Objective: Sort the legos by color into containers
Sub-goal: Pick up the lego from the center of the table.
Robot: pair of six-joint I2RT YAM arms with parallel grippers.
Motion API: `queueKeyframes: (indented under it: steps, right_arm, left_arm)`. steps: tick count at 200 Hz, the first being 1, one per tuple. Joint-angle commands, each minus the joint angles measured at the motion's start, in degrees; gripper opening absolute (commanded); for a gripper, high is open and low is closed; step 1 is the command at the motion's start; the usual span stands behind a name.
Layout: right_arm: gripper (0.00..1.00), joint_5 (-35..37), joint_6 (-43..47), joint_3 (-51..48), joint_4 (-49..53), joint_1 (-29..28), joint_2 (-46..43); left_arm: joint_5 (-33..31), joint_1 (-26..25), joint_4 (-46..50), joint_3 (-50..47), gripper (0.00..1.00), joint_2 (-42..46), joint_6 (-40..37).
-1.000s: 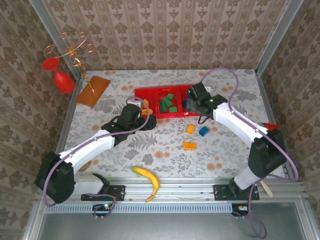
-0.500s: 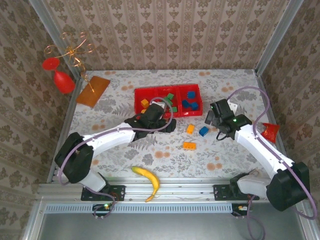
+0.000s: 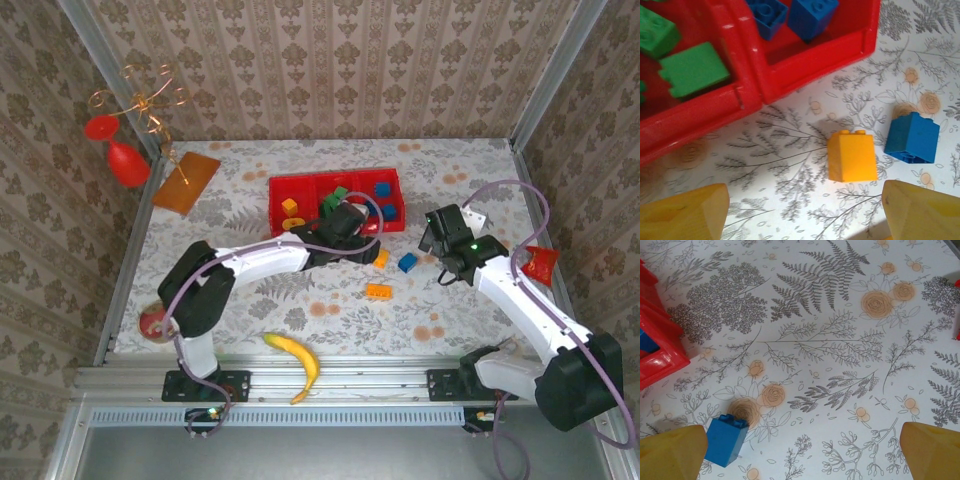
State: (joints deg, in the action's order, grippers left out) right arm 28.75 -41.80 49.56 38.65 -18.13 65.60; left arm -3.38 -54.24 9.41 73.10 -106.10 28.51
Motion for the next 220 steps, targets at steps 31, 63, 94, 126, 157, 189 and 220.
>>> queueKeyframes:
  steps: [31,63,94,126,157,189,220]
  right_arm:
    - [1.00,3.6,-2.2,-1.7,1.2,0.7,-2.6]
    - [1.00,3.5,-2.2,-2.1,1.1,0.9,-3.6]
    - [1.00,3.5,-2.1,-2.4,1.0,1.1,-4.2]
    - [1.00,3.4,-2.3,-2.4,0.9,1.2,-4.1]
    - [1.00,3.2,-2.3,-2.5,0.3,1.3,-3.8]
    - [1.00,2.9,-2.2,-2.5,-0.1,1.4,-3.2]
    - [1.00,2.4,-2.5,-2.5,-0.2,1.4,-2.8]
  left_arm:
    - [4.4,-2.0,5.5,8.4,0.72,-7.3,-3.7]
    - [2.9,-2.6,8.5,12.4,0.71,-10.9,-5.3]
    - [1.1,-2.6,11.2,15.5,0.71,-13.9,-6.2]
    - [1.3,-2.7,12.9,18.3,0.70,-16.6,-7.3]
    - [1.9,-2.9,14.4,20.7,0.68,-18.8,-7.9]
    - [1.5,-3.0,15.6,22.2,0.65,-20.3,-8.5]
    - [0.4,-2.9,16.6,23.3,0.55,-21.3,-9.3]
